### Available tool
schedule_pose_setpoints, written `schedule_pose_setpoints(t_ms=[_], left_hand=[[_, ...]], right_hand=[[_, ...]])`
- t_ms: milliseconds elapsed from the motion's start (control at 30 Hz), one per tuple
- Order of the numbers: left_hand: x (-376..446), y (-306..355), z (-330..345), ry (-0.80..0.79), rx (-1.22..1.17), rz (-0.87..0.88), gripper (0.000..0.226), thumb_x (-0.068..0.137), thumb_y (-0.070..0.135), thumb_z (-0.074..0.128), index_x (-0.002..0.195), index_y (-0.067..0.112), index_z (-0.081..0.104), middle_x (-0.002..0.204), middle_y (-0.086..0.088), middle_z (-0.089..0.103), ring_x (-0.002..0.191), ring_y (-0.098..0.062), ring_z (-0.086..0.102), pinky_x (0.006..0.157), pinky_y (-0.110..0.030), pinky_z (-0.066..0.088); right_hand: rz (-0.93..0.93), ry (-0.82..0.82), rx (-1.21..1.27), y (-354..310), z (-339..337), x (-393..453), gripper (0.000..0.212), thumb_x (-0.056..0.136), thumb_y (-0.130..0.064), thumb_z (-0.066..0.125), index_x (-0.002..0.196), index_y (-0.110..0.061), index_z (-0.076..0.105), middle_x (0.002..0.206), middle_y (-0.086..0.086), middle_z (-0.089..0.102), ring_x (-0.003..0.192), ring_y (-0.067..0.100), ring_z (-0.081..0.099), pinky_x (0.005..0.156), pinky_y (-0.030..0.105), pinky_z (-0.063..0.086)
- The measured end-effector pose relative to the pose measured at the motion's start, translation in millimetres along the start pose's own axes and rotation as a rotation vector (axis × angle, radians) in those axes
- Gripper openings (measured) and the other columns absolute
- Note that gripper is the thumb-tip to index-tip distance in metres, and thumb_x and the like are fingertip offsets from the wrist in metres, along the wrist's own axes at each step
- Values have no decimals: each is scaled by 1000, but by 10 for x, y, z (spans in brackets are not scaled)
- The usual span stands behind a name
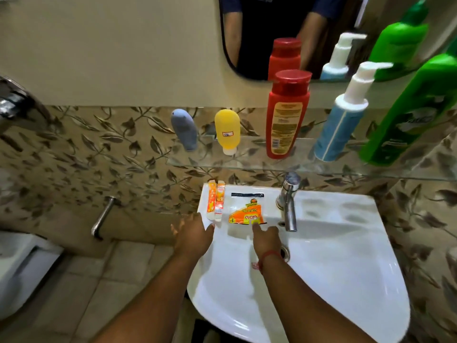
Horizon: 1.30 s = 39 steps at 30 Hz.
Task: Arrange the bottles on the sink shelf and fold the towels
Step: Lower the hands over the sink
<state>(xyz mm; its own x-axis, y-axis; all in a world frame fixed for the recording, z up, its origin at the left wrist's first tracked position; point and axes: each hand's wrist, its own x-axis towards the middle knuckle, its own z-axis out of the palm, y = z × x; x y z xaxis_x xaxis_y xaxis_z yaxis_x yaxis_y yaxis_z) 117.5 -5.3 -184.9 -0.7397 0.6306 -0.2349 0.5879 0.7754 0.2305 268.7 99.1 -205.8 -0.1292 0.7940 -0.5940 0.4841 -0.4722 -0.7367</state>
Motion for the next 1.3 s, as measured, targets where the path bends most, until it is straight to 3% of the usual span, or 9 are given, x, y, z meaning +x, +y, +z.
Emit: schedule_pose_setpoints(t_ms=[100, 267, 400, 533, 633, 800, 1000, 1200, 1300], left_hand=[[188, 62, 117, 52, -48, -13, 45, 98, 50, 51, 131, 20, 57, 136, -5, 57, 130, -29, 46, 108, -47, 35], [478, 233, 215, 95, -91, -46, 54, 95, 55, 55, 131, 15, 55, 135, -10, 53, 127, -31, 44, 100, -45, 37], [578, 314, 297, 109, -58, -62, 65, 90, 60, 61, 135, 14, 50, 137, -9, 48, 129, -30, 43, 101, -44, 36], [627, 352, 369, 117, -38, -68, 63, 87, 57, 66, 132, 16, 49, 134, -7, 50, 128, -28, 44, 99, -42, 36], [672, 351, 382, 118, -49, -69, 63, 85, 54, 71, 130, 16, 49, 132, -6, 52, 127, -27, 45, 99, -41, 36], [715, 333, 378, 98, -133, -77, 45, 91, 45, 68, 123, 16, 56, 128, -6, 59, 125, -27, 48, 99, -43, 35], [647, 250, 286, 86, -603, -46, 13, 95, 12, 64, 107, 8, 66, 106, -12, 70, 97, -32, 64, 76, -33, 46], [214, -94, 251, 34, -1158, -259, 13, 102, 23, 59, 94, 14, 54, 81, -13, 64, 49, -9, 57, 49, -26, 45], [4, -399, 227, 91, -1266, -323, 22, 99, 31, 63, 96, 12, 54, 73, -10, 61, 44, -9, 53, 45, -26, 44]], right_hand=[[141, 44, 161, -63, 119, 285, 67, 93, -44, 62, 138, 0, 40, 136, 21, 54, 121, 39, 54, 98, 42, 47], [244, 45, 344, -69, 243, 563, 55, 82, -43, 69, 123, -8, 57, 119, 15, 63, 107, 35, 61, 95, 52, 52], [260, 56, 374, -23, 312, 648, 48, 83, -40, 68, 118, -8, 59, 113, 13, 64, 104, 34, 63, 83, 47, 53], [177, 105, 337, -14, 330, 610, 22, 88, -32, 64, 85, -11, 64, 92, 16, 70, 86, 33, 67, 83, 47, 54], [136, 108, 374, 8, 326, 554, 21, 92, -29, 61, 87, -9, 63, 77, 9, 68, 67, 23, 62, 66, 36, 49], [106, 123, 474, 40, 338, 458, 15, 97, -27, 61, 85, -17, 59, 75, 0, 65, 67, 15, 64, 58, 29, 47], [80, 94, 539, 24, 342, 316, 9, 100, -22, 56, 102, -14, 59, 89, 4, 66, 75, 18, 66, 65, 29, 54], [20, -11, 580, -9, 490, -16, 14, 101, -20, 57, 87, -18, 56, 81, 1, 60, 70, 14, 63, 63, 27, 54], [-19, -107, 574, -36, 730, -222, 13, 101, -20, 56, 89, -17, 57, 78, 1, 60, 67, 14, 61, 63, 28, 55]])
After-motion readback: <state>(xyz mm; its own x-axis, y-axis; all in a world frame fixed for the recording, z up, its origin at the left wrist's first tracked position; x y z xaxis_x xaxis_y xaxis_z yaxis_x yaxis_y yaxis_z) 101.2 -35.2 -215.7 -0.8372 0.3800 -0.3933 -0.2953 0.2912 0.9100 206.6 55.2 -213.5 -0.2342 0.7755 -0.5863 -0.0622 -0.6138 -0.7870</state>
